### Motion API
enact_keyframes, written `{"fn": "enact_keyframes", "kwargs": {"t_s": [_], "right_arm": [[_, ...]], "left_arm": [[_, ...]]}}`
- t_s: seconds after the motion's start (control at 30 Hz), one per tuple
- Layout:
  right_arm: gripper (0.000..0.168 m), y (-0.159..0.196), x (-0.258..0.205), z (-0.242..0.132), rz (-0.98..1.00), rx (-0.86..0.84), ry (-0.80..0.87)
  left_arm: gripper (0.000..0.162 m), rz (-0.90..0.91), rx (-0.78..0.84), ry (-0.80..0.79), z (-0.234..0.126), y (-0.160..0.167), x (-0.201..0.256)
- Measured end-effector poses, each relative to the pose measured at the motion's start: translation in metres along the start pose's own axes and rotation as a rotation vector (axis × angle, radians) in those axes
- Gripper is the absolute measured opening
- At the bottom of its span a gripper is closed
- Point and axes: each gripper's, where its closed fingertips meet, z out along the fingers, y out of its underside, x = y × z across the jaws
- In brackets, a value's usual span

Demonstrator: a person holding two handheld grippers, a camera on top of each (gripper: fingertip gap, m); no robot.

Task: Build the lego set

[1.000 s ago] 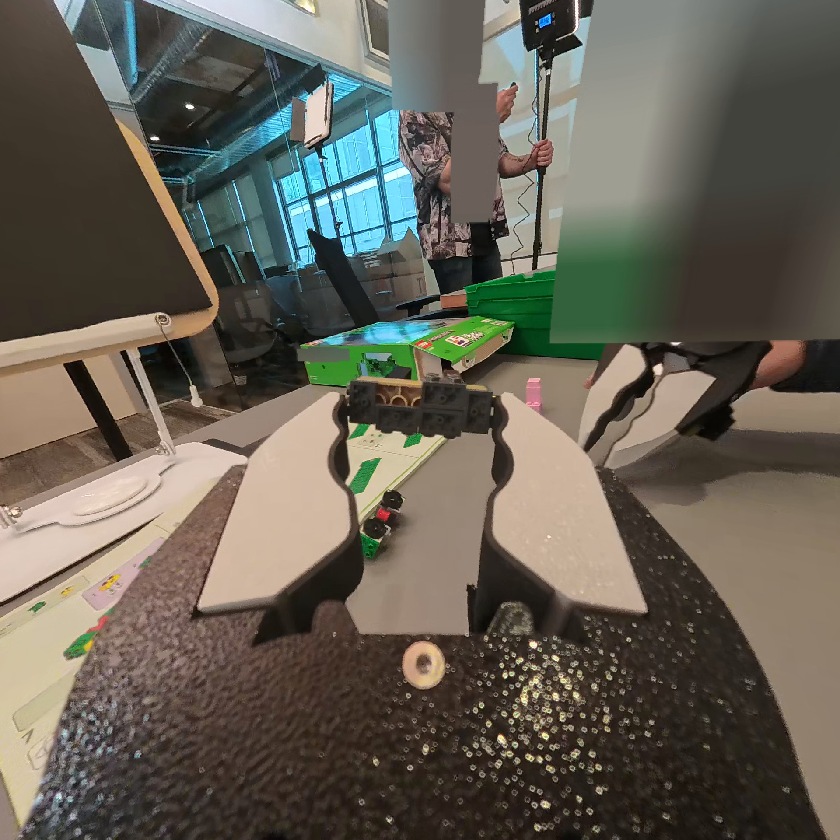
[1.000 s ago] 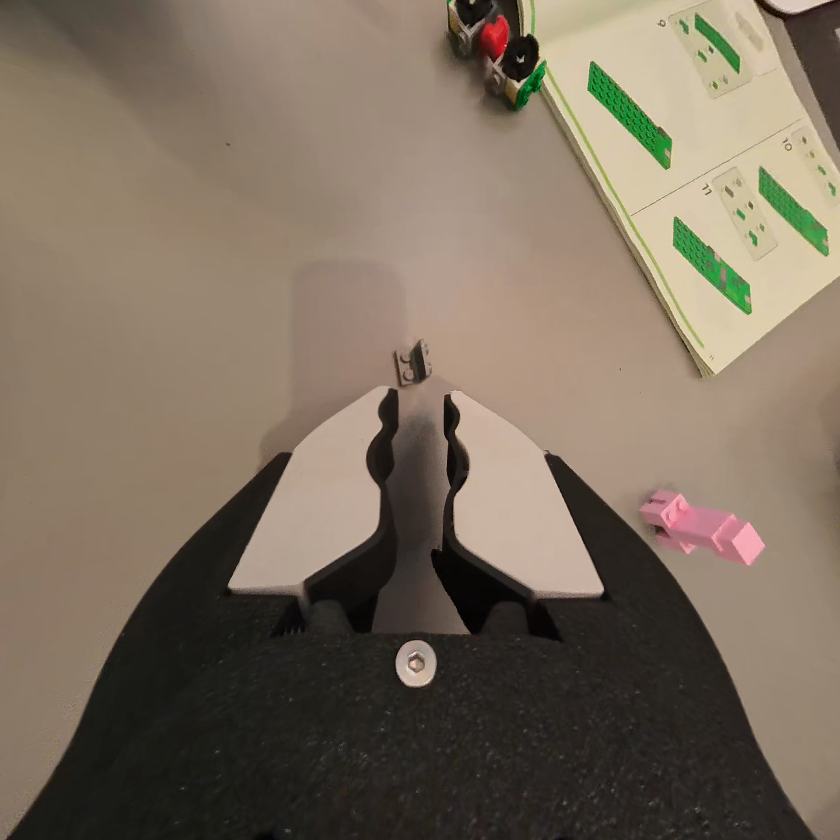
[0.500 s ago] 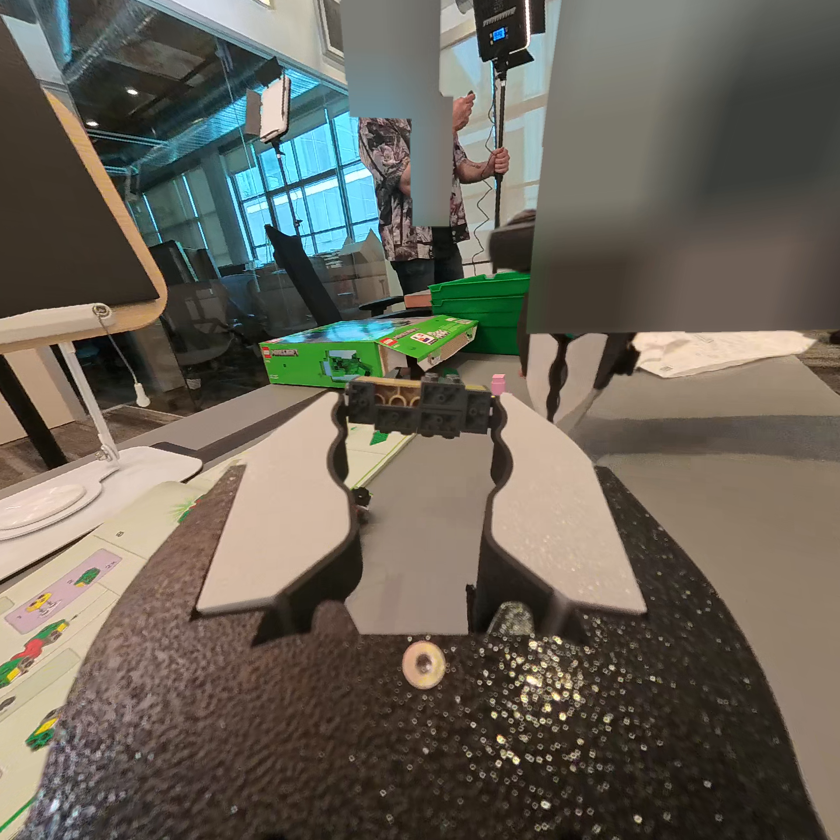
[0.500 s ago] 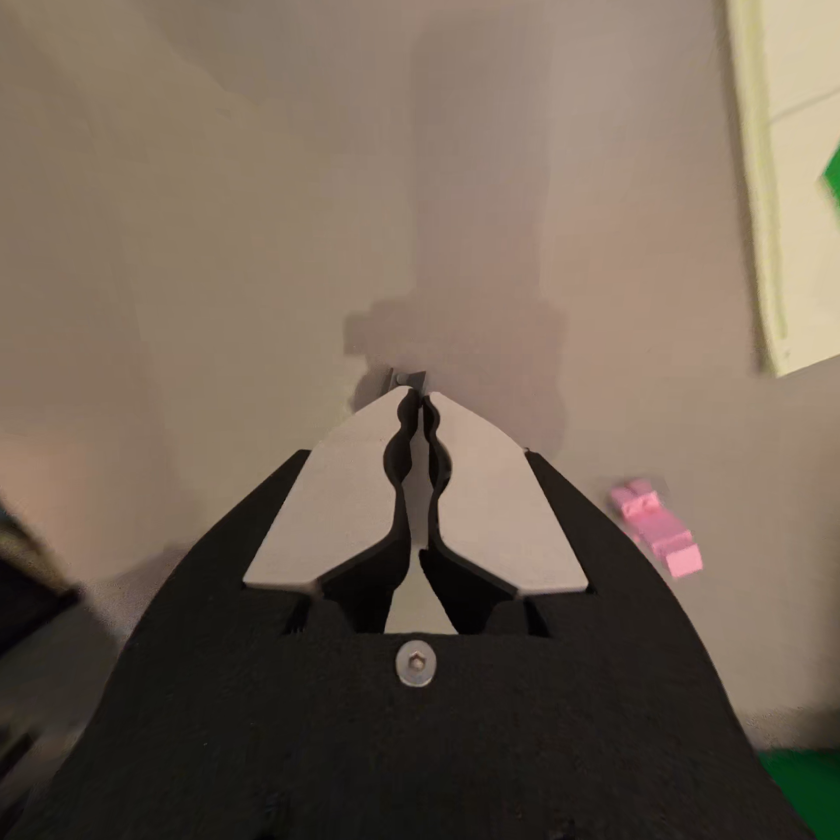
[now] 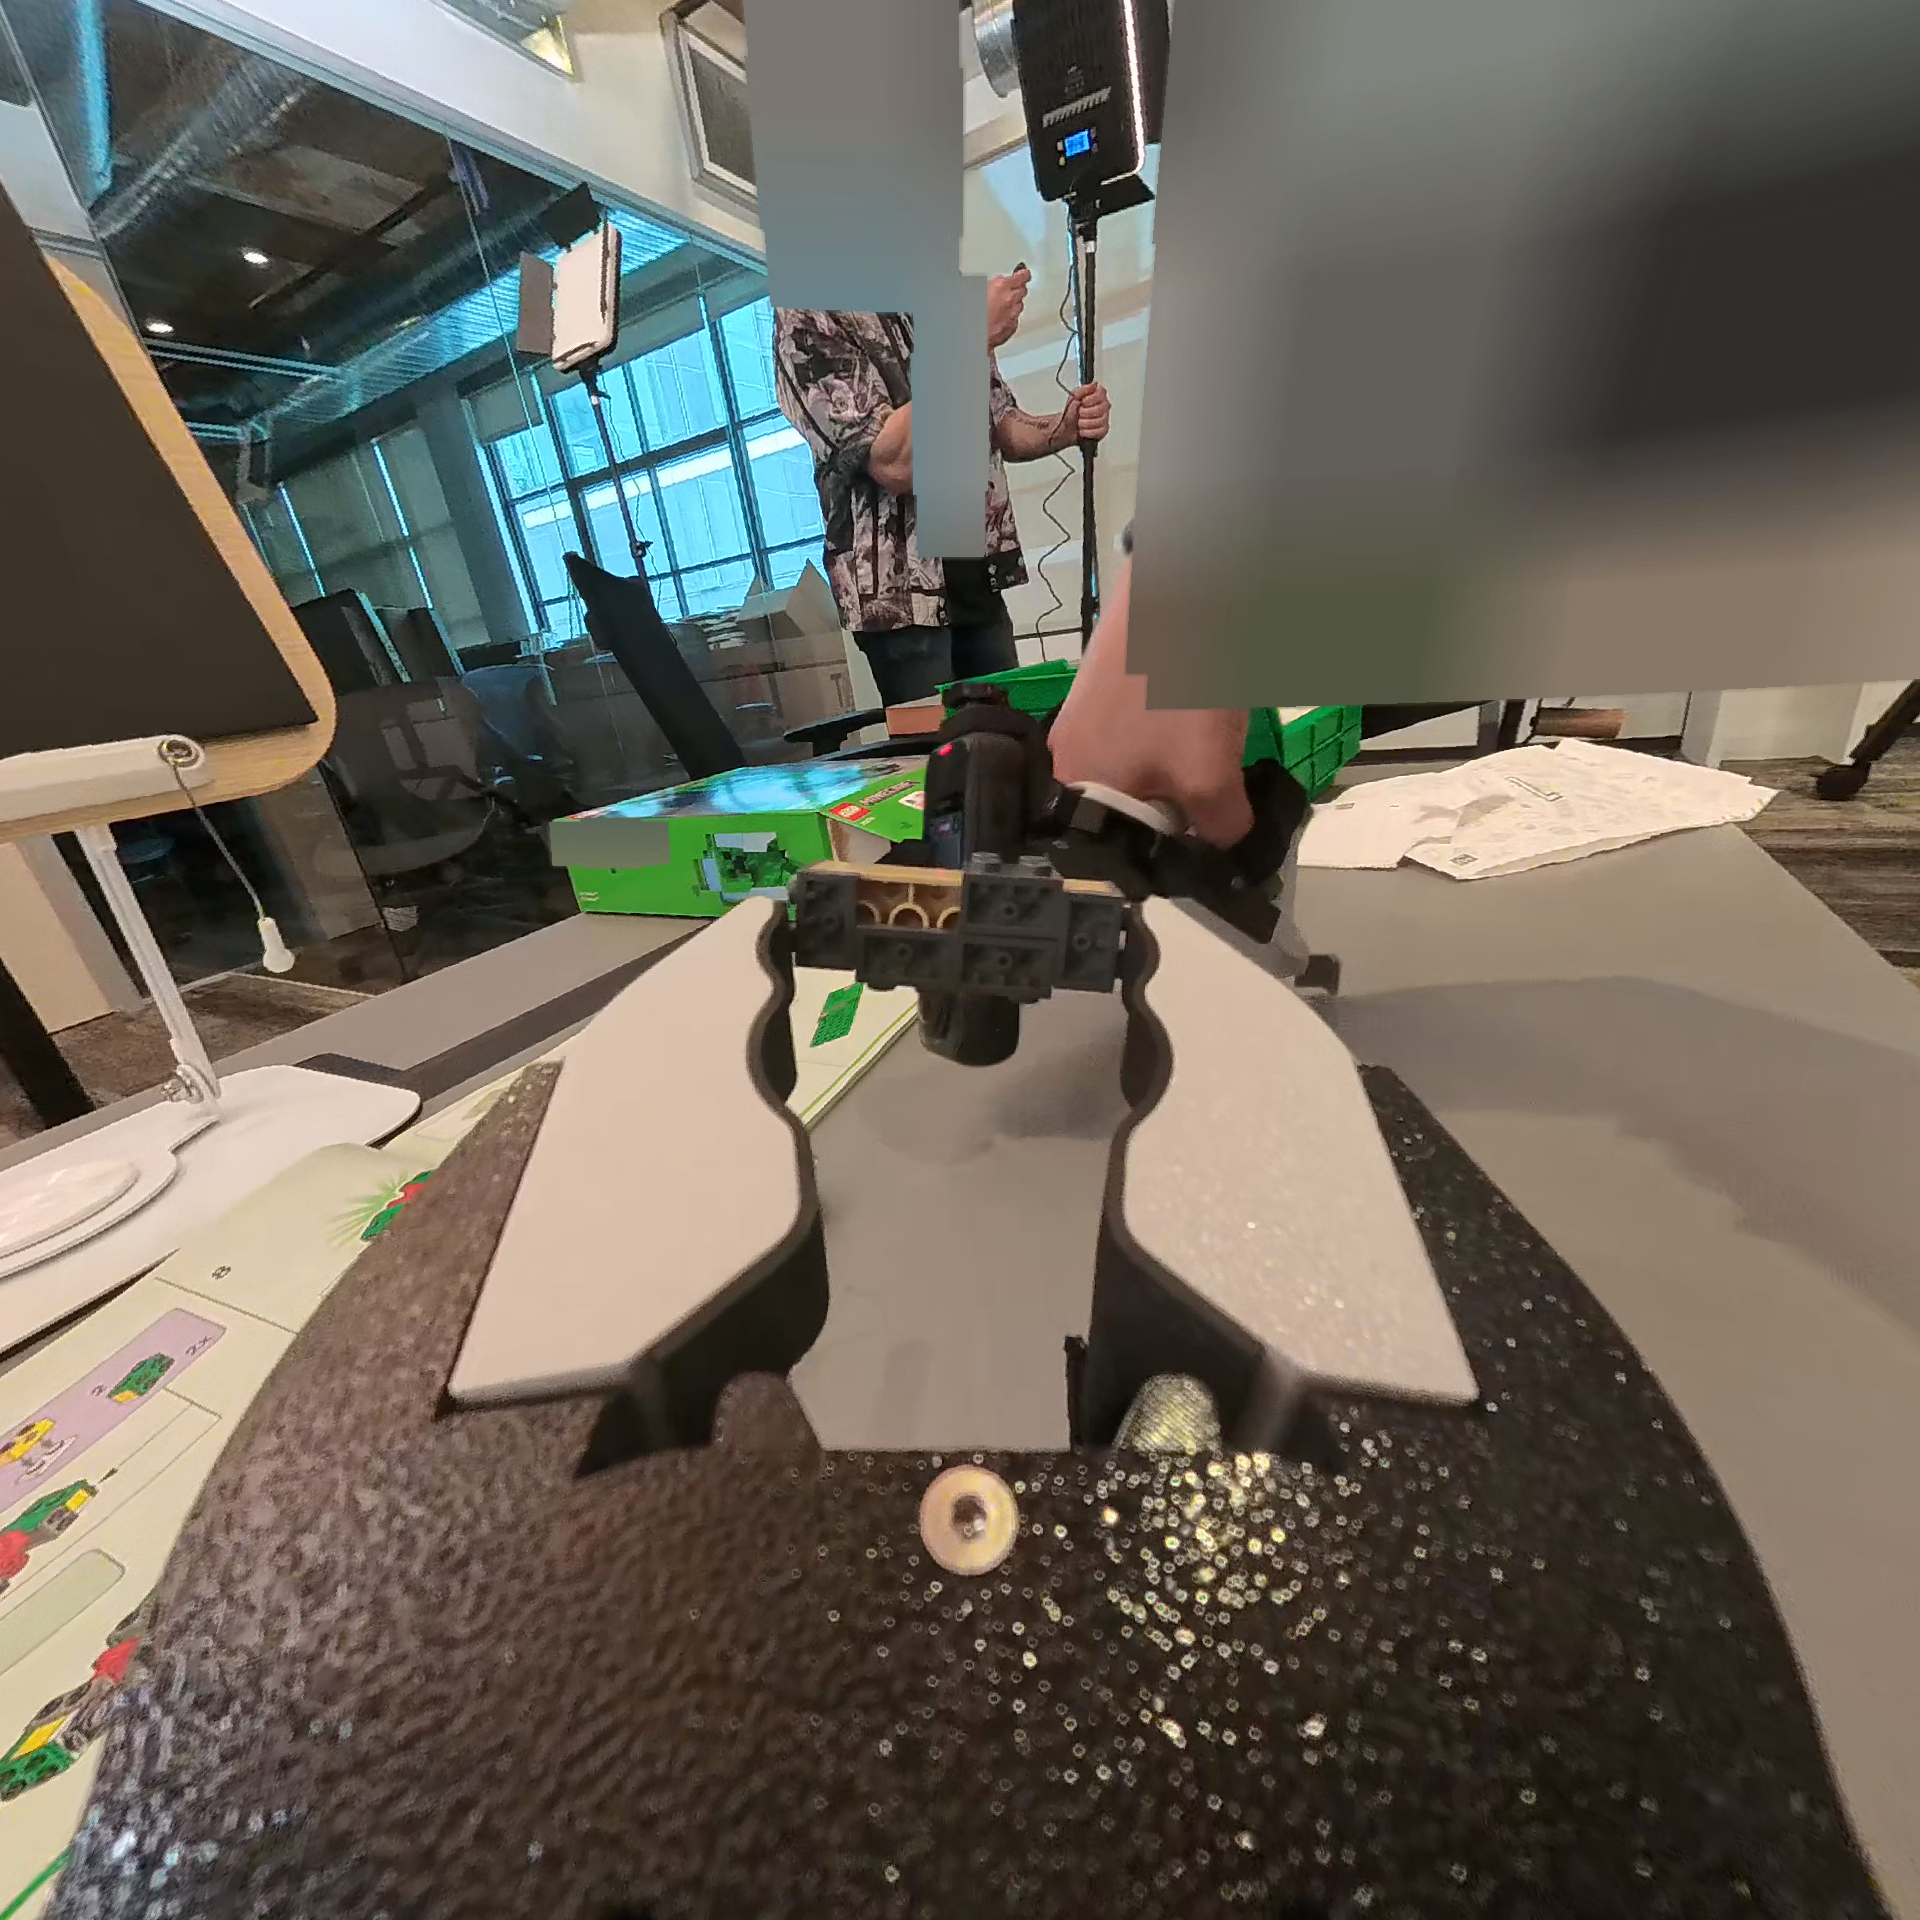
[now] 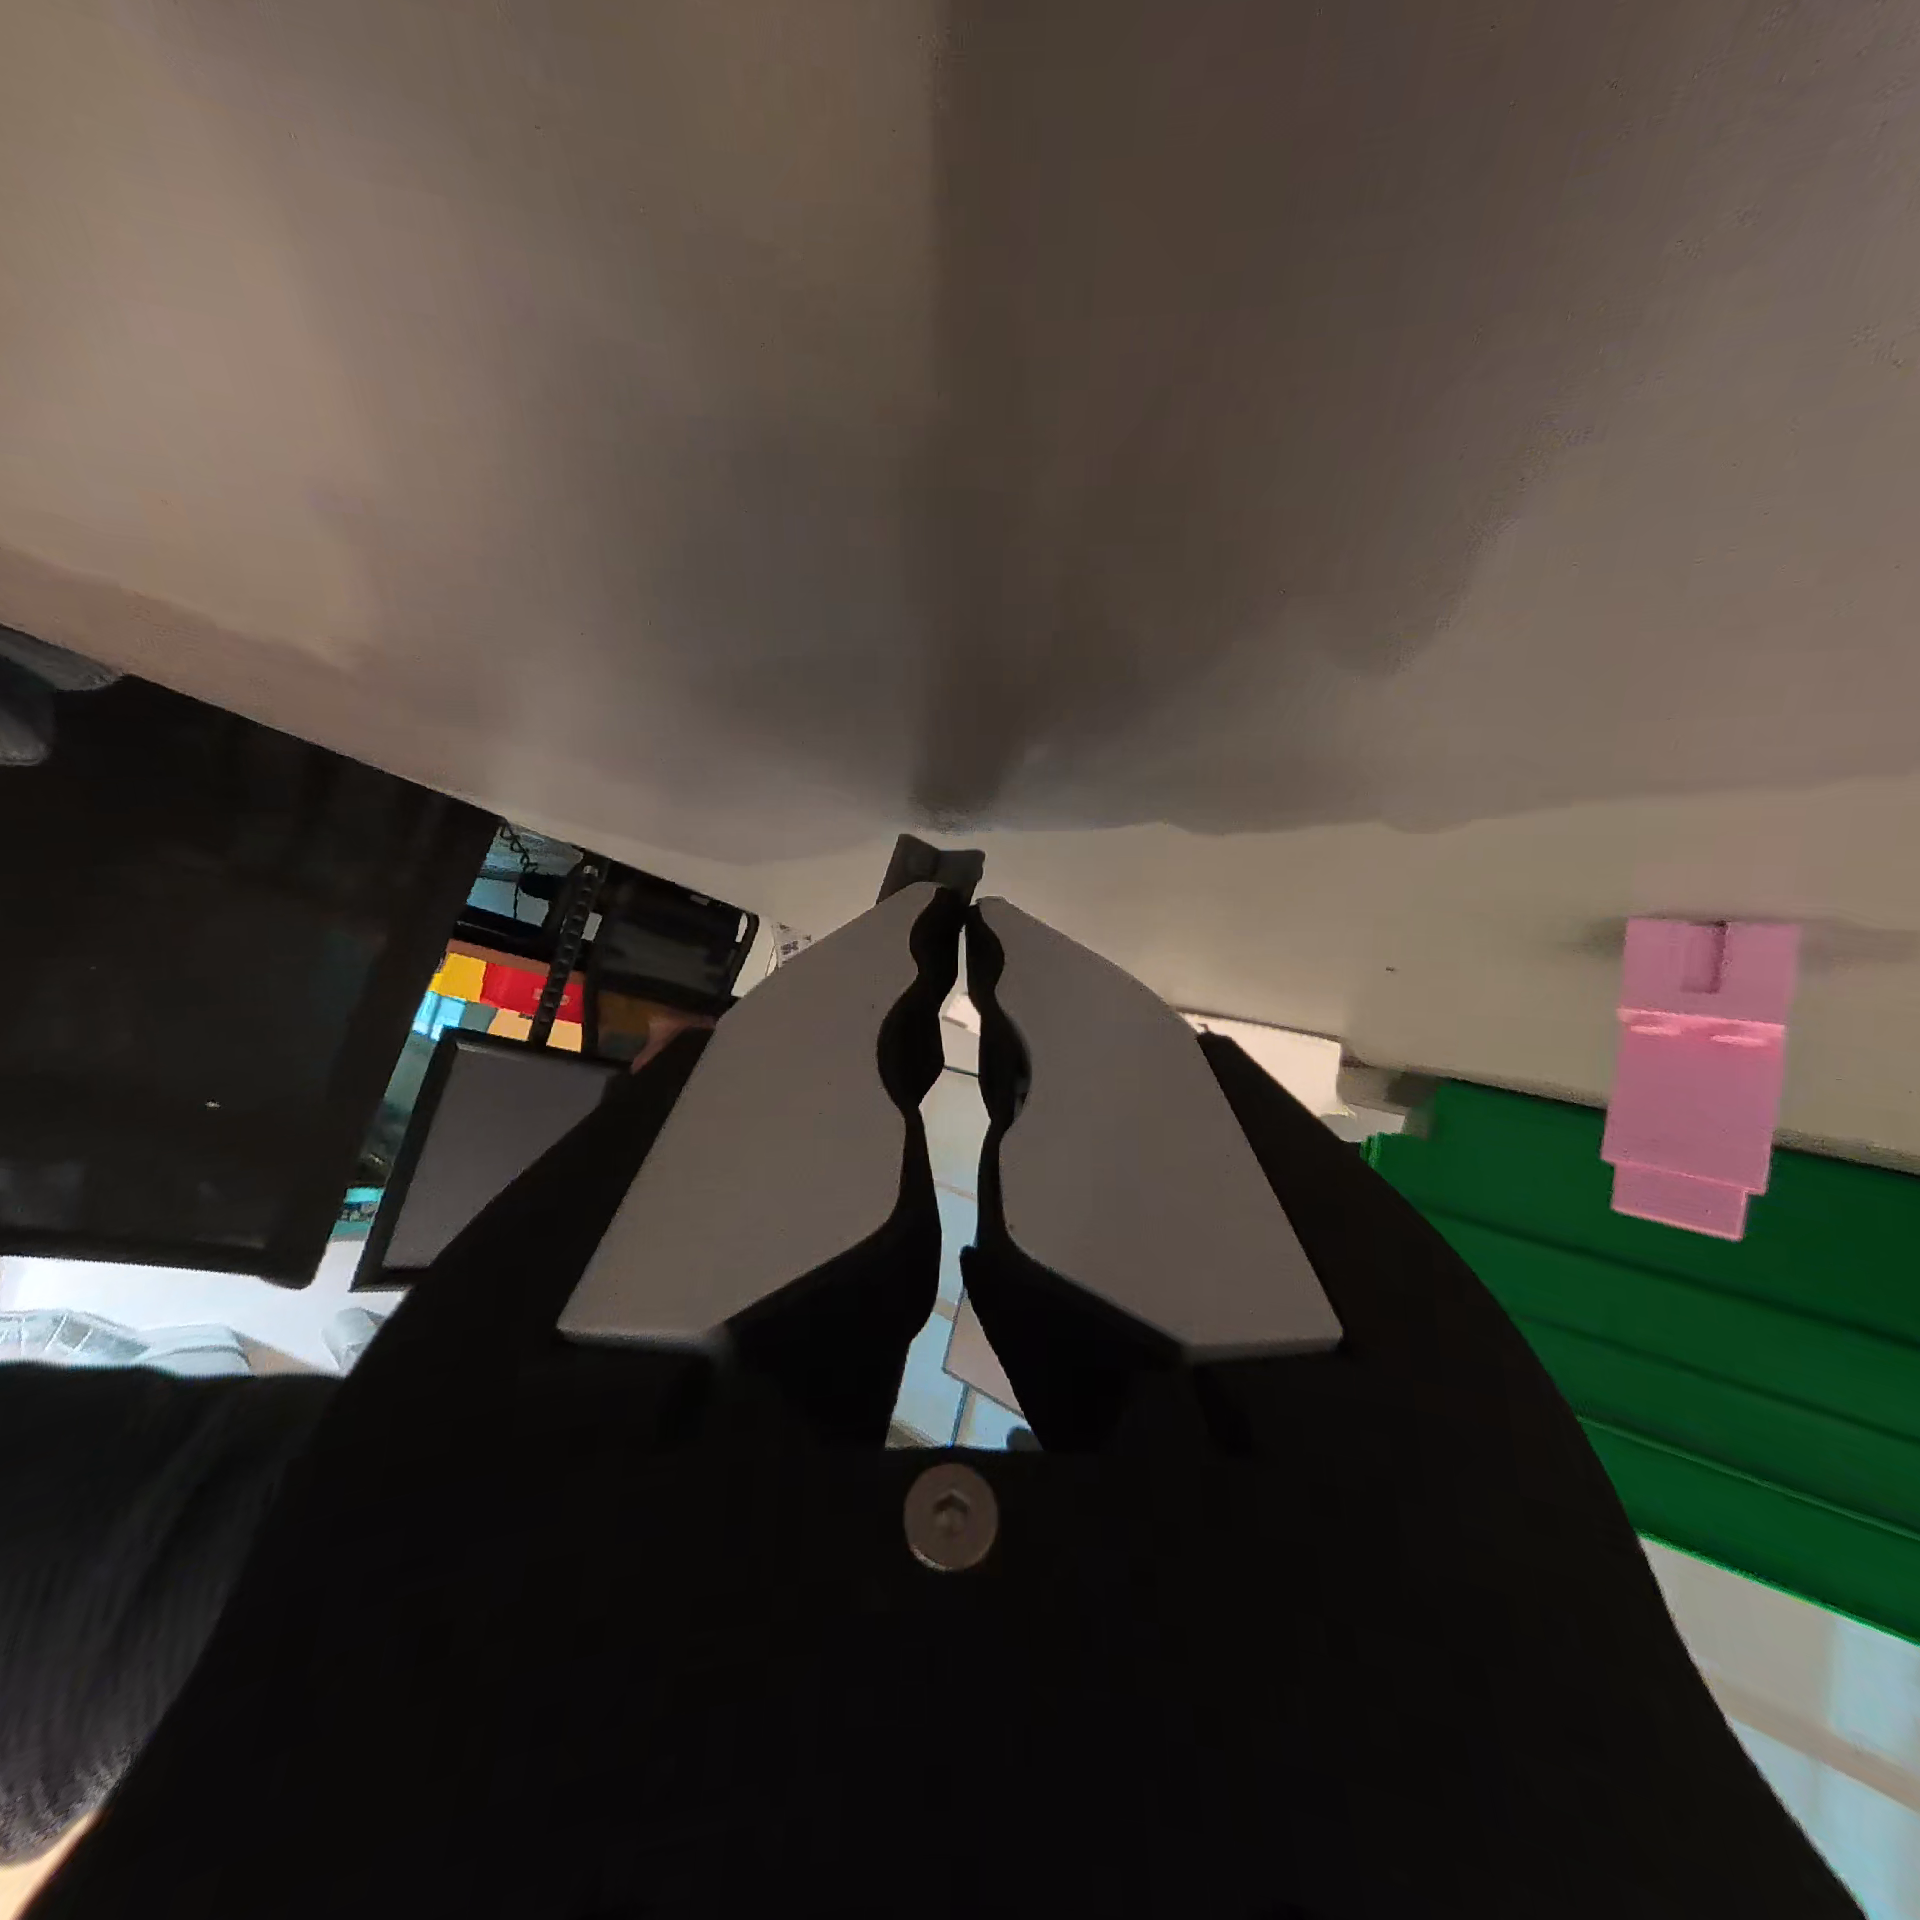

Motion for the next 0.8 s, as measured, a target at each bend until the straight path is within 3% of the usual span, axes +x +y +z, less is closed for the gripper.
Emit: {"fn": "enact_keyframes", "kwargs": {"t_s": [0.13, 0.37, 0.57, 0.63, 0.8], "right_arm": [[0.001, -0.01, -0.001, -0.003, -0.001, 0.045, 0.014], [0.026, -0.028, 0.001, -0.021, -0.049, 0.28, 0.094], [0.029, -0.012, -0.015, -0.044, -0.107, 0.893, 0.153], [0.021, 0.002, -0.024, -0.035, -0.123, 1.084, 0.137], [0.02, 0.017, -0.026, 0.007, -0.057, 1.406, 0.152]], "left_arm": [[0.061, 0.002, 0.003, 0.012, 0.001, -0.001, 0.003], [0.061, -0.034, 0.01, 0.012, 0.0, -0.001, 0.001], [0.061, -0.004, -0.001, 0.03, 0.002, 0.0, 0.007], [0.061, 0.005, -0.008, 0.041, 0.004, 0.002, 0.01], [0.061, 0.037, -0.036, 0.055, 0.008, 0.007, 0.014]]}}
